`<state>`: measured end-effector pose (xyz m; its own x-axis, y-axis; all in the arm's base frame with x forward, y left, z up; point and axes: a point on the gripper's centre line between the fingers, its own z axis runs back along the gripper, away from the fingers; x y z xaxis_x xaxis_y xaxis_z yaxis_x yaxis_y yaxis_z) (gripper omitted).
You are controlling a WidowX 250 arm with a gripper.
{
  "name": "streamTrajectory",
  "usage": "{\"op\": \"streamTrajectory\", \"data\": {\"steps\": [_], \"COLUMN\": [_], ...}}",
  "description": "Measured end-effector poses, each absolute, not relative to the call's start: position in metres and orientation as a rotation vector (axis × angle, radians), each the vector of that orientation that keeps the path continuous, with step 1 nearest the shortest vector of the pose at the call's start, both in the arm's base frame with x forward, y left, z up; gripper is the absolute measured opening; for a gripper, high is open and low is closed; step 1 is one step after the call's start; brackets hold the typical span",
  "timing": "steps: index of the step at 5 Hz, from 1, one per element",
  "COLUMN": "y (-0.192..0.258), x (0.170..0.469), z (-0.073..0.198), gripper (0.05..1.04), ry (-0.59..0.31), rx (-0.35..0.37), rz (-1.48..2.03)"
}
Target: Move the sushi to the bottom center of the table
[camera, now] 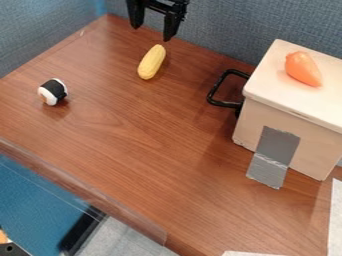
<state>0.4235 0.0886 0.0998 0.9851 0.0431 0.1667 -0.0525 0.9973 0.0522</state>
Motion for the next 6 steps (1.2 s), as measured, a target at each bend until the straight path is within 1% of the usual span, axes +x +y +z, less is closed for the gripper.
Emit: {"op": "streamTrajectory", "data": {"steps": [1,2,3,4,5,6], "y": [0.089,0.109,0.140,0.161,0.183,0.199], "x": [0.420,0.395,0.372,0.351,0.333,0.314], "z": [0.081,0.059,0.068,0.066,0.055,0.043], "gripper": [1.000,1.000,1.000,1.000,1.000,1.000], "ry": [-0.121,-0.066,-0.098,-0.107,-0.092,-0.075], "rx": [0.049,0.051,0.097,0.134,0.156,0.152], "rz": [0.046,0.066,0.102,0.107,0.132,0.157]}}
